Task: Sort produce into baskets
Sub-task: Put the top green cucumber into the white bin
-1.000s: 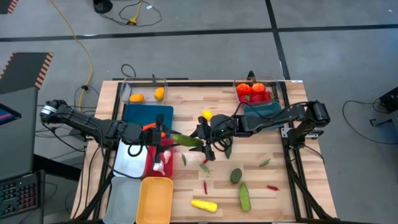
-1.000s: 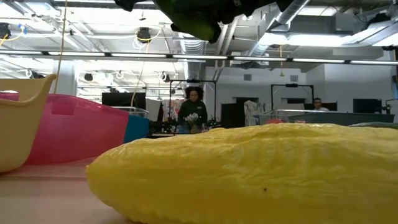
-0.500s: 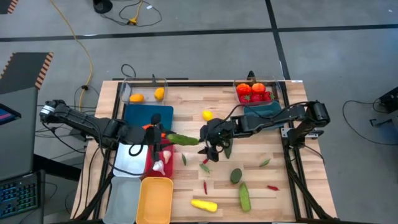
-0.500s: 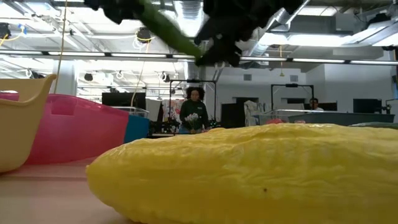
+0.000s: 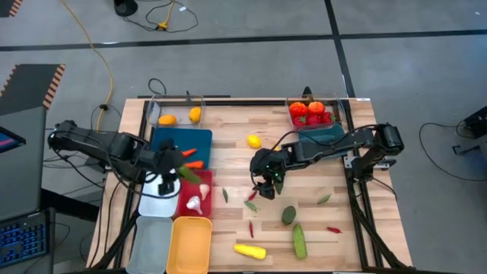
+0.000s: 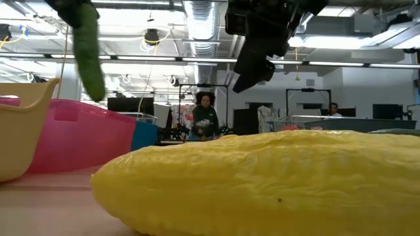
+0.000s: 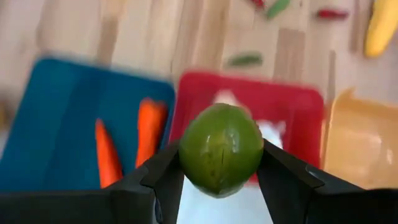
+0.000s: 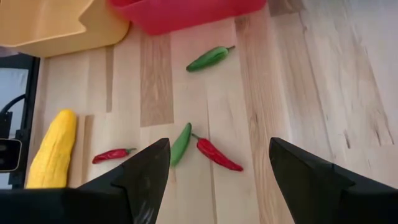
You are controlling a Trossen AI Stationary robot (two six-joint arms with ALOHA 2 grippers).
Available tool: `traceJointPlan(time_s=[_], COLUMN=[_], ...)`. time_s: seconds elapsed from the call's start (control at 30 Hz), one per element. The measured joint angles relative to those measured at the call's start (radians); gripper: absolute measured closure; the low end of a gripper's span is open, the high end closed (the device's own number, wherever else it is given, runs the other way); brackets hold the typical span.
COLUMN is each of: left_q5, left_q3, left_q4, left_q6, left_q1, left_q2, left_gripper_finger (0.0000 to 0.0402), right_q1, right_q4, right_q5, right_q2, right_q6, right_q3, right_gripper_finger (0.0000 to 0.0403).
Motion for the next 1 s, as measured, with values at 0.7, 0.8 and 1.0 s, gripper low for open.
traceJointPlan(time_s=[0.7,0.8,1.0], left_q5=[0.222,0.222,0.221], left_q3=[-0.088,-0.094,-0.114], left_q4=[-0.373,-0.372,-0.371], left_q6=[-0.258,-0.251,-0.26], left_q1=[0.0,0.0,0.0], left_q2=[-0.003,-0.003,-0.003], left_gripper_finger=[0.0232,0.0231,0.0193], right_q1=[0.069,0.081,0.114], right_q4=[-0.033,-0.068,-0.173], right_q5=[-0.004,-0.004,-0.004], right_q2=[0.0,0.0,0.0], right_q6=[0.1,0.174,0.284], right_q3=[0.0,0.0,0.0], right_gripper_finger=[0.0101,0.0101,0.0101])
